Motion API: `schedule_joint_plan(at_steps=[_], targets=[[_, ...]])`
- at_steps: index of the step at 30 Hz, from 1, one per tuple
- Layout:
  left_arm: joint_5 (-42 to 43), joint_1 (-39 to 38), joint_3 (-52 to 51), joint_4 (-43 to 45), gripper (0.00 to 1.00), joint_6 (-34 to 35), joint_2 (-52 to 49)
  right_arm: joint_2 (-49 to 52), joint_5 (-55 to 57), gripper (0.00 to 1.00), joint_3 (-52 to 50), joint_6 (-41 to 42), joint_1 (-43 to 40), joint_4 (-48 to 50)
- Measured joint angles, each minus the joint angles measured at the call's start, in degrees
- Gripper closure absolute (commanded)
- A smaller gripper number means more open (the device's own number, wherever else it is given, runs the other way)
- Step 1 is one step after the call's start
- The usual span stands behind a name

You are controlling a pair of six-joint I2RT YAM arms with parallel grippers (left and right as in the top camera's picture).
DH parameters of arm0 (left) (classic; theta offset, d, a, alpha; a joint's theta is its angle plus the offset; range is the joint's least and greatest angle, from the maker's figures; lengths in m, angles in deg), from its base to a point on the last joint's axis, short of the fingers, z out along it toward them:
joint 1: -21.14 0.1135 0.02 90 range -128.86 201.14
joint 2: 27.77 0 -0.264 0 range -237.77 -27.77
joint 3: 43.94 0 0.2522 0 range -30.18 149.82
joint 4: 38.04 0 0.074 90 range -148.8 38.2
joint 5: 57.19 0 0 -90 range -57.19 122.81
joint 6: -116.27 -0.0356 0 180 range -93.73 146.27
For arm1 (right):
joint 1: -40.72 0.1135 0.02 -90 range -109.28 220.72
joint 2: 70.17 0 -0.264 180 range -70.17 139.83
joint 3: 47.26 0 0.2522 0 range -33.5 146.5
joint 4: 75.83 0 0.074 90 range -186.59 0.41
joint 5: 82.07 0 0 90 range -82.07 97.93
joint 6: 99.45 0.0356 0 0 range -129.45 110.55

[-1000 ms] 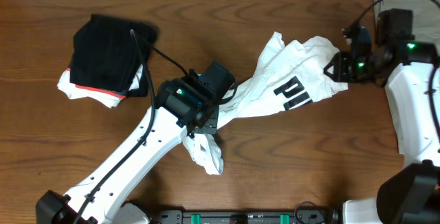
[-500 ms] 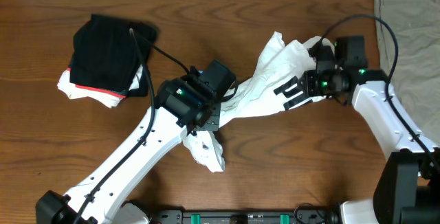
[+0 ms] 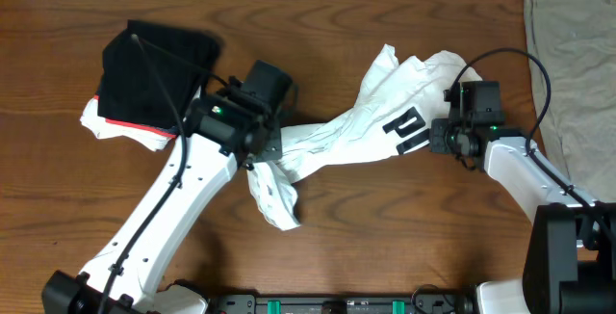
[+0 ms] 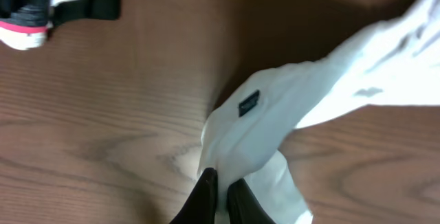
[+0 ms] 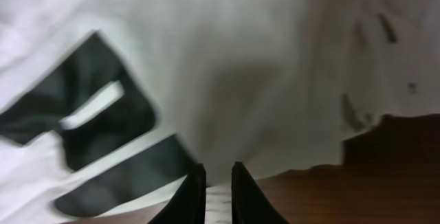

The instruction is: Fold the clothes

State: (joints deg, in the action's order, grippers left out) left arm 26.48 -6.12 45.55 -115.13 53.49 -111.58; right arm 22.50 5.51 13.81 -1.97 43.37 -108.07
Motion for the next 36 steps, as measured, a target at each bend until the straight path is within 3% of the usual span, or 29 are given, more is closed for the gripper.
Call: schedule_joint_plan(at_steps=[6, 8, 11, 20, 24, 29, 36], targets=[[0.2, 4.9, 0.0, 3.0, 0.94, -0.4, 0.0, 0.0, 2.6, 0.87, -3.5, 0.7, -0.1, 3.3], [0.2, 6.2, 0.0, 4.5, 0.94, -1.2, 0.0, 0.0, 3.3, 0.92, -4.5, 0.8, -0.3, 3.4], [0.2, 7.6, 0.0, 6.4, 0.94, -3.8, 0.0, 0.0, 4.0, 0.99, -5.2, 1.1, -1.4, 2.3], [0.2, 7.1, 0.0, 6.8, 0.94, -8.1, 1.8, -2.3, 0.5, 0.99, -3.5, 1.3, -3.1, -5.2], [1.0, 3.5, -0.1, 6.7, 0.94, -8.2, 8.8, -8.6, -0.6, 0.99, -0.9, 1.2, -3.1, -8.1], [2.5, -3.2, -0.1, 13.2, 0.94, -8.2, 23.5, -18.0, -1.0, 0.99, 1.5, 1.2, -3.1, -9.1], [4.7, -4.3, 0.0, 21.0, 0.94, -8.2, 35.6, -26.5, -1.3, 0.99, 1.6, 1.2, -3.1, -9.2]])
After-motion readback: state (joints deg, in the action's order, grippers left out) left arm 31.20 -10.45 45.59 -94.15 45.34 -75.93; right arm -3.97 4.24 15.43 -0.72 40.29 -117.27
